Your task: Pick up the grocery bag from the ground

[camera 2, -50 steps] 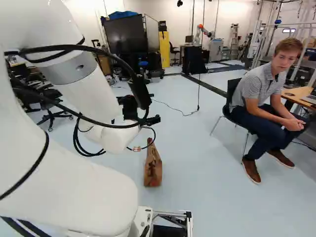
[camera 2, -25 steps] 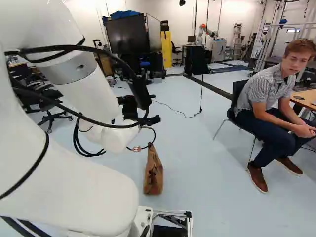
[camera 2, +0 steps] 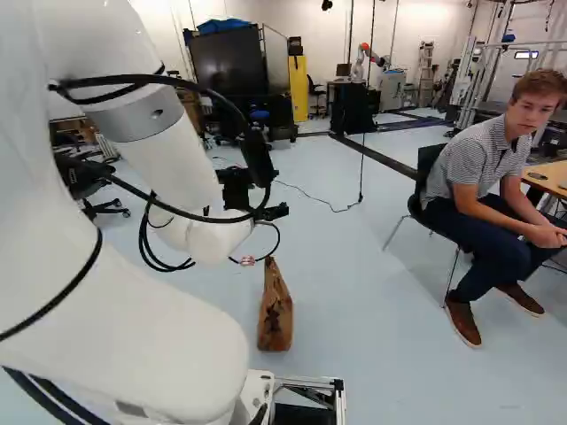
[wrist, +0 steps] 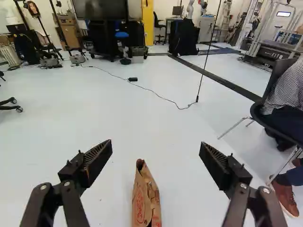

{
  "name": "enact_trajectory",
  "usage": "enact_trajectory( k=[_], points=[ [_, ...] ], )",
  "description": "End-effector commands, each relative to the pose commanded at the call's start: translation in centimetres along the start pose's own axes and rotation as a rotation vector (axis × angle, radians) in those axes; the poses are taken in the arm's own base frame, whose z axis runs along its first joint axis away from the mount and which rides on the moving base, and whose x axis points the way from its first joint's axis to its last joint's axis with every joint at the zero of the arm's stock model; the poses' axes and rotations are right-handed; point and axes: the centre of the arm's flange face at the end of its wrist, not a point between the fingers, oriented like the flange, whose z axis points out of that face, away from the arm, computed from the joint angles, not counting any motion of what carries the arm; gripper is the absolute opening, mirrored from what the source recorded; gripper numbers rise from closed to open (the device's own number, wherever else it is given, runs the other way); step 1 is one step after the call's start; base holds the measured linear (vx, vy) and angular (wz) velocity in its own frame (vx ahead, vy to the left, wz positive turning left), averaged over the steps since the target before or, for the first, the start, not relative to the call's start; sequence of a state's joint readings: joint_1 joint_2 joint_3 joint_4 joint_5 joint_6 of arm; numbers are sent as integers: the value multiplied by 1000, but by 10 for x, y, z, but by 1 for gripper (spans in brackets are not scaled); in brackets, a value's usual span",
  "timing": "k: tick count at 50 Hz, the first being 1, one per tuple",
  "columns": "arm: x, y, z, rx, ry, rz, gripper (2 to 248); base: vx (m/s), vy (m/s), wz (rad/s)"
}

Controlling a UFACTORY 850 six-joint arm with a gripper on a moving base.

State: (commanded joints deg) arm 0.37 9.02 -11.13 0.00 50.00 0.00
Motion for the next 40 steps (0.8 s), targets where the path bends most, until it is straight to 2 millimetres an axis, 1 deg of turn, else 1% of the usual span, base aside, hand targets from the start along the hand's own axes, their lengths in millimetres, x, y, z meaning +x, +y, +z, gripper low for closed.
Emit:
enact_trajectory(
  k=[15, 40],
  points=[
    [9, -3, 29, 8, -40, -3, 247, 0, 0, 0],
    [15, -10, 76, 24, -189, -11, 247, 0, 0, 0]
  ],
)
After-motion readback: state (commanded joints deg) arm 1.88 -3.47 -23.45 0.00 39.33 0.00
